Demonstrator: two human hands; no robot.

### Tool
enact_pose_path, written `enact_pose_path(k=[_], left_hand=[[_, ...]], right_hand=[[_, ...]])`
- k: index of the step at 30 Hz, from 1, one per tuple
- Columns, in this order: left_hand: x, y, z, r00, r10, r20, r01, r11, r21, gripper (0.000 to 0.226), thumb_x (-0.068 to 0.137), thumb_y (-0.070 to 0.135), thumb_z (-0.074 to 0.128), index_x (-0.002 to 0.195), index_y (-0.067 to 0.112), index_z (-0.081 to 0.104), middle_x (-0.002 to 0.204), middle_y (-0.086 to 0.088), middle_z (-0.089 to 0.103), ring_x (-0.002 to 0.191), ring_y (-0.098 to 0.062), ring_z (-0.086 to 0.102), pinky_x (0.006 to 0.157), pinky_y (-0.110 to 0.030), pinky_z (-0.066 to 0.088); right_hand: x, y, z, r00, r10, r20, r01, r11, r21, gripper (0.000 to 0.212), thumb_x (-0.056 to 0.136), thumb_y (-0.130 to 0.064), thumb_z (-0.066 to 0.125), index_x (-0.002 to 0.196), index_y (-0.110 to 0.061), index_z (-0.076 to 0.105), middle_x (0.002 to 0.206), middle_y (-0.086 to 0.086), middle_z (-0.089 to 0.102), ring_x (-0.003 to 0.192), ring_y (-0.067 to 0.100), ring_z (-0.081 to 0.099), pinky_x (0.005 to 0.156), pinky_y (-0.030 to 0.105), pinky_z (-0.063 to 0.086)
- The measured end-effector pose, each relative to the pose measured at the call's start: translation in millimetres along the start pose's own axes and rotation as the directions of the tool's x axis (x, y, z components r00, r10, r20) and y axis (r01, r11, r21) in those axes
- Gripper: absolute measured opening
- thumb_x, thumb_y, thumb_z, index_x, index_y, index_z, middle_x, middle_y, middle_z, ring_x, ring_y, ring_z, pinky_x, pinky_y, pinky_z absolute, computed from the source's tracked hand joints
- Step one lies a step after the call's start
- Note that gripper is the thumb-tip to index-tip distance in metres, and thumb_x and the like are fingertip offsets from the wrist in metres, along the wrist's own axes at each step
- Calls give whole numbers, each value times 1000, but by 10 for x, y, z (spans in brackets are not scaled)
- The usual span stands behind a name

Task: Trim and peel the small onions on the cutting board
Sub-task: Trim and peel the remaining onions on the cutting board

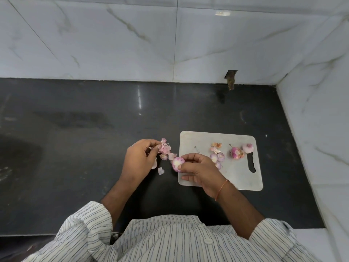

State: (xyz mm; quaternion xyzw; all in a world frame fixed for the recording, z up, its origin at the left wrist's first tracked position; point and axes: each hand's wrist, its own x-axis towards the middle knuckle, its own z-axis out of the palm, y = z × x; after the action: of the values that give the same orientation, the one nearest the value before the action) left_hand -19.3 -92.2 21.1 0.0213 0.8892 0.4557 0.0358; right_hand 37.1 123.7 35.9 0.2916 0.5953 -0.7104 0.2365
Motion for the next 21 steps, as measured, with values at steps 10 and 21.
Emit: enact_pose_path(k=[10, 21], left_hand=[[56, -1, -23, 939, -17, 343, -106, 936, 336, 34, 93, 39, 75, 127, 37, 79, 146, 25, 62, 122, -1, 63, 92, -25, 51], [-22, 193, 22, 910, 44, 413, -266, 826, 497, 43, 89, 7, 68, 109, 43, 79, 144, 26, 60, 127, -10, 60, 86, -39, 61]], right_hand=[[-10, 43, -187, 994, -75, -80, 71, 996, -55, 23, 85, -19, 87, 108, -20, 83, 112, 1, 80, 110, 27, 74, 89, 44, 66], [-318, 135, -329, 978, -168, -124, 168, 986, -13, 31, 86, -17, 87, 115, -25, 81, 118, 5, 75, 108, 26, 74, 86, 42, 66]])
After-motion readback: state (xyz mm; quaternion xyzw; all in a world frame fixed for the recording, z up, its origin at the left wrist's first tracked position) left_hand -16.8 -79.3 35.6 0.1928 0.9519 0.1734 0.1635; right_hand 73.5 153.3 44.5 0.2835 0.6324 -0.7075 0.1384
